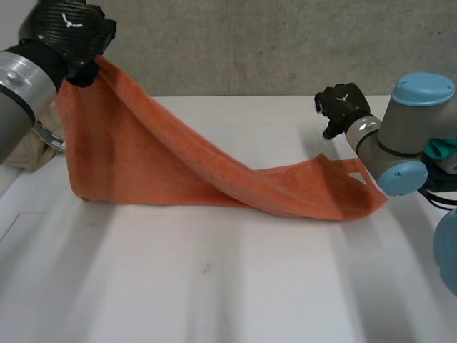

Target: Fold the laundry.

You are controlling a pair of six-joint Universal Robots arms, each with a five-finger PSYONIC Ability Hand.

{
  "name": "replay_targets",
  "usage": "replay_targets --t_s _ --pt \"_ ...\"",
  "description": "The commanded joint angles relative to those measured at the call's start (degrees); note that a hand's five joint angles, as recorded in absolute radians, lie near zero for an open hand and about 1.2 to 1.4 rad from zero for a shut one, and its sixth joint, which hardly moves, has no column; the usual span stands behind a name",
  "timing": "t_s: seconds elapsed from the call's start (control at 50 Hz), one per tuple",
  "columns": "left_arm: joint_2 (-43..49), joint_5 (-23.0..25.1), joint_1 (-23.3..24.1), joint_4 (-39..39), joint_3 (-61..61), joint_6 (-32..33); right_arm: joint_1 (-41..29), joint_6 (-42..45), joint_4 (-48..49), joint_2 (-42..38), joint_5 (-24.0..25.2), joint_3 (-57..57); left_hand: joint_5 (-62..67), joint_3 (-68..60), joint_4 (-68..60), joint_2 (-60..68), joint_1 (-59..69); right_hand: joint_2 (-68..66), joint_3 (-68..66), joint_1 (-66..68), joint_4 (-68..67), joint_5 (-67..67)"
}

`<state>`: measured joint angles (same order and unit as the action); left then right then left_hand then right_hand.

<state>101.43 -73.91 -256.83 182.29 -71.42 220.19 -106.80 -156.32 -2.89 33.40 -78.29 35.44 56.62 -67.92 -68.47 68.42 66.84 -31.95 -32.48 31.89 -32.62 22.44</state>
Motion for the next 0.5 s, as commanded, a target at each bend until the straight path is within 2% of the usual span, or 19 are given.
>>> replay_targets --t_s 0.02,0.16,0.26,0.34,0.36,0.38,0.4,0.42,0.5 --pt "-6.05 0.96 2.56 -1.06 -3.72 -0.55 -0.16 -3.11 -8.26 1.84 9.28 2.88 13.38 -12.08 -11.53 11.58 13.16 4.96 5.49 -4.90 5.63 -5.45" --pt "-15.55 2.81 4.76 -0.63 -7.94 -1.87 -2.53 -5.31 -18.10 0.53 21.40 1.65 13.38 -12.08 -11.53 11.58 13.16 9.99 10.52 -9.93 10.66 -10.48" --pt "-19.86 3.69 5.03 -0.62 -9.44 -3.37 -5.61 -5.13 -20.66 -1.93 22.22 0.16 13.38 -12.08 -11.53 11.58 13.16 17.57 18.10 -17.51 18.23 -18.06" --pt "-22.23 4.39 4.50 -0.71 -10.67 -4.51 -7.11 -4.96 -20.57 -4.65 19.32 -1.78 13.38 -12.08 -11.53 11.58 13.16 12.57 13.09 -12.50 13.23 -13.05" --pt "-22.50 4.56 4.41 -0.89 -10.93 -4.77 -7.28 -4.87 -20.31 -5.27 18.45 -2.39 13.38 -12.08 -11.53 11.58 13.16 4.37 4.90 -4.31 5.04 -4.86" --pt "-22.85 5.00 4.06 -0.80 -11.46 -5.12 -7.54 -4.61 -19.53 -6.23 16.44 -3.79 13.38 -12.08 -11.53 11.58 13.16 -23.69 -23.16 23.75 -23.02 23.20" --pt "-23.11 5.18 3.88 -0.80 -11.81 -5.39 -7.55 -4.43 -18.91 -6.68 15.11 -4.59 13.38 -12.08 -11.53 11.58 13.16 -38.96 -38.43 39.02 -38.29 38.47" --pt "-23.20 5.35 3.54 -0.80 -11.99 -5.39 -7.55 -4.26 -18.12 -6.94 13.53 -5.46 13.38 -12.08 -11.53 11.58 13.16 -47.96 -47.43 48.02 -47.29 47.47" --pt "-22.51 5.88 1.25 -0.19 -11.99 -5.30 -7.64 -3.29 -11.62 -6.86 2.11 -9.77 13.38 -12.08 -11.53 11.58 13.16 -48.05 -47.52 48.11 -47.38 47.56"
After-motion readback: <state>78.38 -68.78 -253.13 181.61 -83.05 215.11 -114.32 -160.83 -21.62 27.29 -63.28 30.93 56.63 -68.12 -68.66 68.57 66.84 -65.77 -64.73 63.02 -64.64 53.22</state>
